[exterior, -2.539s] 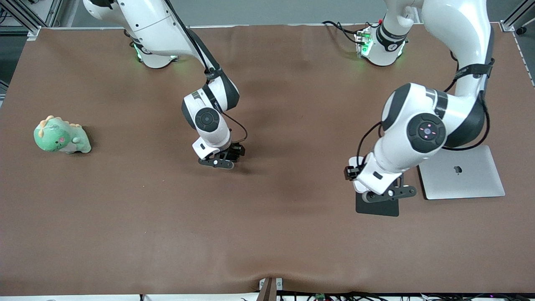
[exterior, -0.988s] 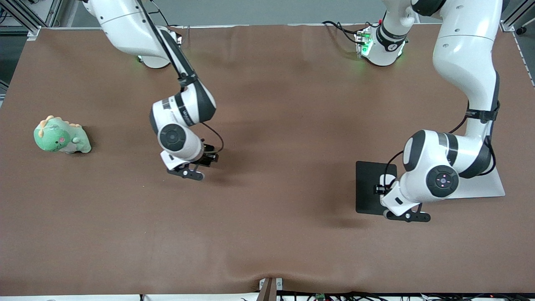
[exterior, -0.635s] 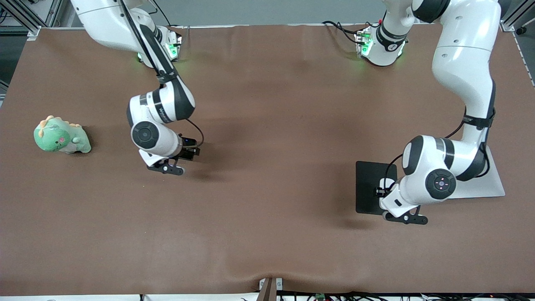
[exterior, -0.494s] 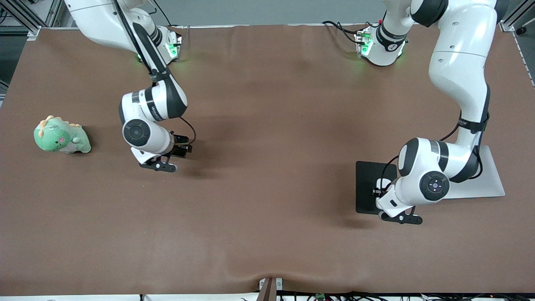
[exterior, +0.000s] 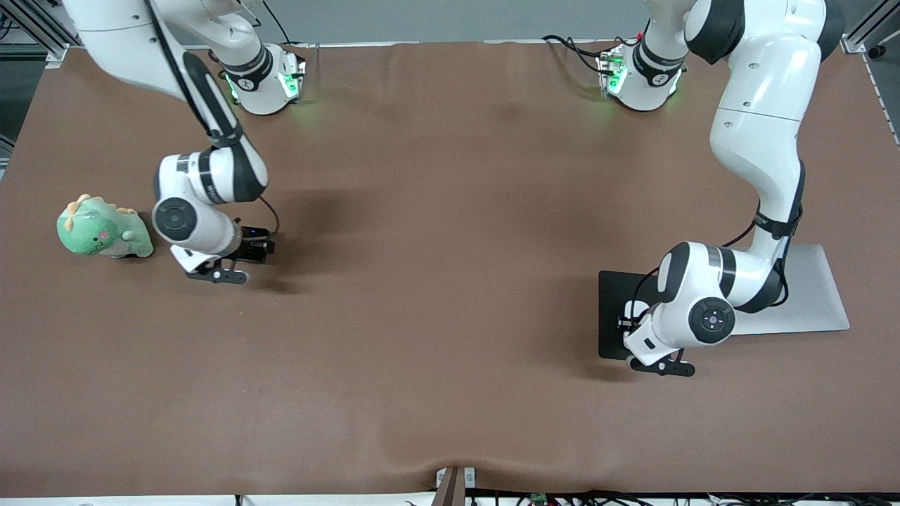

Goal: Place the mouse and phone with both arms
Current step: 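Release the mouse on the mousepad while the right gripper carries the phone, then set the phone beside the plush toy while the left gripper withdraws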

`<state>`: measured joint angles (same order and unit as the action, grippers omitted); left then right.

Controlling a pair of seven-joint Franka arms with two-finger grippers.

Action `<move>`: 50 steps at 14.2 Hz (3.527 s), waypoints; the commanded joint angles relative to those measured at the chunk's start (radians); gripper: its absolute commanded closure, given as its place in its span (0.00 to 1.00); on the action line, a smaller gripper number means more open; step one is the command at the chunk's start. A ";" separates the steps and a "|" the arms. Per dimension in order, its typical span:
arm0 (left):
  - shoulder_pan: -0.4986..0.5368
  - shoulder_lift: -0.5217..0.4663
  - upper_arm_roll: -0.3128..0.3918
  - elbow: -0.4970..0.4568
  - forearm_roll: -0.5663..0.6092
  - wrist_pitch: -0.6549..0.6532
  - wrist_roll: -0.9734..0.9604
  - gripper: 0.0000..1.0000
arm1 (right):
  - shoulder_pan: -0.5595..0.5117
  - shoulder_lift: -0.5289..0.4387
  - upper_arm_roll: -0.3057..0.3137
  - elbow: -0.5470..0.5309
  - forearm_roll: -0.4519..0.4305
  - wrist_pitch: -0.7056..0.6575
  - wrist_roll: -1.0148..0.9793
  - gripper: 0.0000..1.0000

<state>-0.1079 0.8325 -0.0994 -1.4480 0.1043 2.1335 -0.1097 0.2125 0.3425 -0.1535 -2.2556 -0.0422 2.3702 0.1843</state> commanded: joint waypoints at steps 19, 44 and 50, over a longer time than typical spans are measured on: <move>0.051 -0.648 -0.008 -0.057 0.000 -0.460 0.067 0.00 | -0.193 -0.016 0.019 -0.091 -0.022 0.135 -0.201 0.70; 0.083 -0.834 0.003 -0.025 -0.087 -0.756 0.081 0.00 | -0.041 -0.094 0.026 0.615 0.073 -0.747 -0.238 0.00; 0.071 -0.888 0.003 -0.057 -0.087 -0.768 0.054 0.00 | -0.050 -0.082 0.026 0.847 0.068 -0.882 -0.238 0.00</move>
<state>-0.0349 -0.0062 -0.1021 -1.4678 0.0368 1.3758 -0.0564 0.1715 0.2344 -0.1277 -1.5070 0.0190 1.5400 -0.0461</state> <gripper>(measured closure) 0.000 0.000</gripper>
